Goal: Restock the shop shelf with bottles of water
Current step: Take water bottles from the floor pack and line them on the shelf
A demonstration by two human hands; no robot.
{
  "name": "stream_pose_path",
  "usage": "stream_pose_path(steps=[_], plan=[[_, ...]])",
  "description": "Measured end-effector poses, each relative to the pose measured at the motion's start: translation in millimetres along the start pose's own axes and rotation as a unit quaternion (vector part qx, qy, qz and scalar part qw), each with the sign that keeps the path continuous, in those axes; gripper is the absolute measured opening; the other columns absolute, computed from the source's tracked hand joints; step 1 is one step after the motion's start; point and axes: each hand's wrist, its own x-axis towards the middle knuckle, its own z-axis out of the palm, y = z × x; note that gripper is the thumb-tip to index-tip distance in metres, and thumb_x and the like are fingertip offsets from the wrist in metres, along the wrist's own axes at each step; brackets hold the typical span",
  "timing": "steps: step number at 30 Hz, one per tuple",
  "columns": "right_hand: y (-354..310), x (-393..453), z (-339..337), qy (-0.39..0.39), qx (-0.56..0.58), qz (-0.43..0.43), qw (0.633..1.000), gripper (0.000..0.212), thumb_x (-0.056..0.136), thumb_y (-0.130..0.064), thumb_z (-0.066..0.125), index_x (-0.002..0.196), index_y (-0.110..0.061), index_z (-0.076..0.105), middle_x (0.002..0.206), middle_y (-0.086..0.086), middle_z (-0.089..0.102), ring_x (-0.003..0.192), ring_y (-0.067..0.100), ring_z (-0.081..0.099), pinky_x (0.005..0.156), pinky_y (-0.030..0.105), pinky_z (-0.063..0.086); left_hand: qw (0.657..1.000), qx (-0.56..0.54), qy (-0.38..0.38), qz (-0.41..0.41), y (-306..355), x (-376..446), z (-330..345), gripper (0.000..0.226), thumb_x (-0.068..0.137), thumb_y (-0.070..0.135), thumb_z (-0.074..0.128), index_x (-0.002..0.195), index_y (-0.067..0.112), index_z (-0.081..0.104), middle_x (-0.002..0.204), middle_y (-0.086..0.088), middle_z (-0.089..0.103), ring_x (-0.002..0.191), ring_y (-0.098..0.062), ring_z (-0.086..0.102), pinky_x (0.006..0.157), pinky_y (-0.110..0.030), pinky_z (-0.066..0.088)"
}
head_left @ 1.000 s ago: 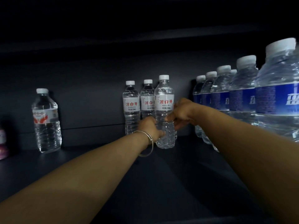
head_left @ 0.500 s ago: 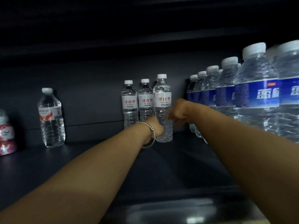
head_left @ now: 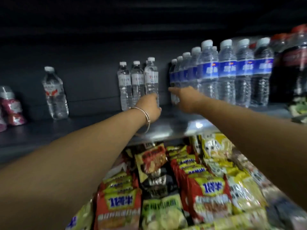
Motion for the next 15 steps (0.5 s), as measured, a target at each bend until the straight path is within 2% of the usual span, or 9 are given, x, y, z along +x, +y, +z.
stream_pose_path(steps=[4, 6, 8, 10, 13, 15], plan=[[-0.8, -91.4, 15.9, 0.091, -0.040, 0.013, 0.995, 0.049, 0.087, -0.010, 0.053, 0.135, -0.009, 0.043, 0.128, 0.019, 0.055, 0.119, 0.036, 0.047, 0.093, 0.040, 0.041, 0.994, 0.001, 0.045, 0.104, 10.9, -88.6, 24.1, 0.046, 0.088, 0.015, 0.056, 0.131, 0.009, 0.043, 0.136, -0.010, 0.041, 0.128, -0.027, 0.036, 0.103, -0.030, 0.027], [3.6, -141.0, 36.1, 0.100, -0.058, -0.014, 0.993, 0.046, 0.082, -0.006, 0.054, 0.128, -0.006, 0.049, 0.125, 0.017, 0.057, 0.114, 0.036, 0.046, 0.090, 0.041, 0.040, 0.987, 0.014, 0.067, 0.143, 13.5, -131.9, 47.5, 0.045, 0.085, 0.017, 0.058, 0.127, 0.012, 0.044, 0.132, -0.007, 0.042, 0.124, -0.026, 0.036, 0.100, -0.034, 0.028], [14.5, -188.4, 64.3, 0.089, -0.092, -0.059, 0.990, 0.041, 0.077, -0.001, 0.054, 0.118, -0.002, 0.055, 0.117, 0.017, 0.061, 0.105, 0.038, 0.050, 0.086, 0.044, 0.043, 0.984, 0.026, 0.058, 0.164, 14.7, -172.2, 79.3, 0.045, 0.083, 0.019, 0.059, 0.126, 0.016, 0.045, 0.130, -0.005, 0.042, 0.122, -0.025, 0.036, 0.096, -0.034, 0.027], [29.8, -233.6, 98.4, 0.048, -0.114, -0.073, 0.990, 0.036, 0.073, 0.000, 0.055, 0.109, 0.000, 0.059, 0.109, 0.019, 0.063, 0.096, 0.040, 0.053, 0.080, 0.047, 0.046, 0.986, 0.034, 0.017, 0.165, 12.5, -209.9, 119.5, 0.046, 0.083, 0.018, 0.058, 0.127, 0.018, 0.044, 0.129, -0.004, 0.041, 0.120, -0.026, 0.037, 0.092, -0.033, 0.025], [54.9, -295.4, 157.1, -0.019, -0.125, -0.048, 0.991, 0.039, 0.073, 0.000, 0.055, 0.112, 0.002, 0.060, 0.110, 0.020, 0.063, 0.096, 0.041, 0.054, 0.078, 0.047, 0.047, 0.984, 0.045, -0.066, 0.158, 1.4, -261.1, 189.8, 0.047, 0.084, 0.015, 0.057, 0.129, 0.019, 0.041, 0.130, -0.003, 0.038, 0.119, -0.026, 0.036, 0.092, -0.033, 0.023], [76.8, -332.4, 205.5, -0.049, -0.105, -0.041, 0.992, 0.036, 0.067, -0.001, 0.052, 0.101, 0.005, 0.063, 0.096, 0.023, 0.066, 0.083, 0.042, 0.058, 0.069, 0.044, 0.050, 0.978, 0.049, -0.123, 0.161, -7.0, -290.4, 246.3, 0.048, 0.087, 0.010, 0.054, 0.131, 0.019, 0.039, 0.132, -0.003, 0.036, 0.120, -0.026, 0.034, 0.093, -0.032, 0.021]])
